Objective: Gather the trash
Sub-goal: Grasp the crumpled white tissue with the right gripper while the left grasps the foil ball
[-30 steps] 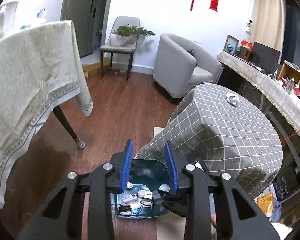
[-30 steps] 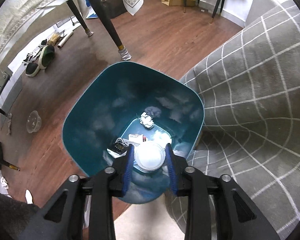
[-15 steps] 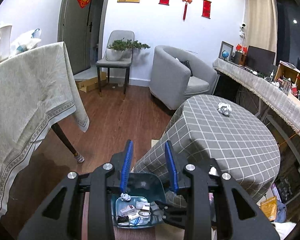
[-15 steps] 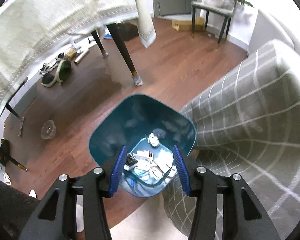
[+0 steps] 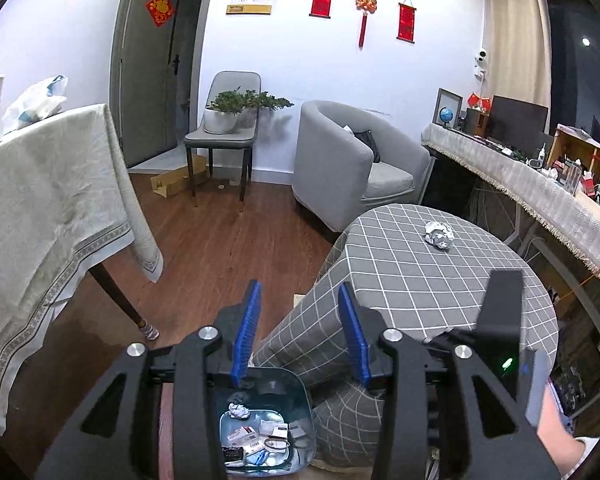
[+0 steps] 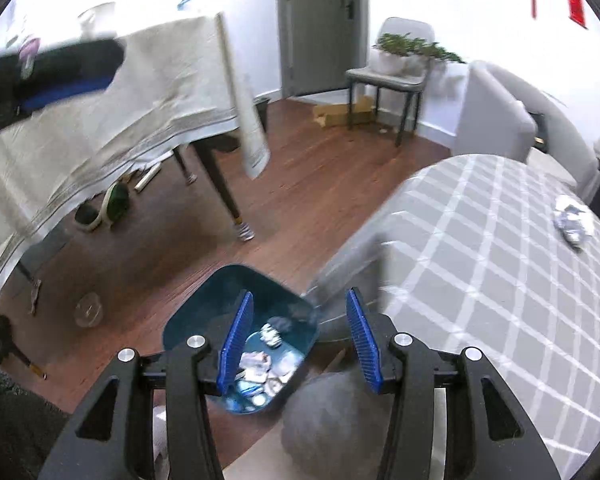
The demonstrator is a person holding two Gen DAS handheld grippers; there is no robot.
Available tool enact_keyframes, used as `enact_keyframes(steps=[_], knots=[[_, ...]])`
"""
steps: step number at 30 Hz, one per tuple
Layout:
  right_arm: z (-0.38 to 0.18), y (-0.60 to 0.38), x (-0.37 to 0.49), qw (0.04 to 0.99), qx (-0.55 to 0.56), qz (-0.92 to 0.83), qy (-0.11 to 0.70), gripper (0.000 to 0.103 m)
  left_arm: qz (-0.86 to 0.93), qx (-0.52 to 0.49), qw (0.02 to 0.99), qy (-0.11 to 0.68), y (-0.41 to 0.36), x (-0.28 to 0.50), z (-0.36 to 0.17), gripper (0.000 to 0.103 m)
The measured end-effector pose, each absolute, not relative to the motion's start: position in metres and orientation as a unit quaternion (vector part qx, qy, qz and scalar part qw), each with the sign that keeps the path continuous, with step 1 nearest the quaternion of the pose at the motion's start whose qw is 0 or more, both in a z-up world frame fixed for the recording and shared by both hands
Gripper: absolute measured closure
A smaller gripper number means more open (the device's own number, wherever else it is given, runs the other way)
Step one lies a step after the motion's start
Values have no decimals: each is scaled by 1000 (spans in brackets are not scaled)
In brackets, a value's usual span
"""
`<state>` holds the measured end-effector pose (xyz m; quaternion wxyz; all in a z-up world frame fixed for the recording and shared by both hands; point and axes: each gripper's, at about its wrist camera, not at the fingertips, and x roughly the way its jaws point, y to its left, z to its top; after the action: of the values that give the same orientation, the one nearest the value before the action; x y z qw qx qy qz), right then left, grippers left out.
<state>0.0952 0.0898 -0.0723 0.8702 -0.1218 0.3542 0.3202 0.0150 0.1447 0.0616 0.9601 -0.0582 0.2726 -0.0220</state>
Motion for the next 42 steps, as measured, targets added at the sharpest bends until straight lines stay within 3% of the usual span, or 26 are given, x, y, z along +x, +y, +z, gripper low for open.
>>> enact_keyframes(steps=[28, 42], knots=[[-22, -94, 241, 912, -30, 234, 334, 54, -104, -3, 943, 316, 30, 135, 55, 39], [-16, -126, 324, 886, -18, 255, 386, 54, -179, -2, 914, 363, -22, 209, 16, 38]])
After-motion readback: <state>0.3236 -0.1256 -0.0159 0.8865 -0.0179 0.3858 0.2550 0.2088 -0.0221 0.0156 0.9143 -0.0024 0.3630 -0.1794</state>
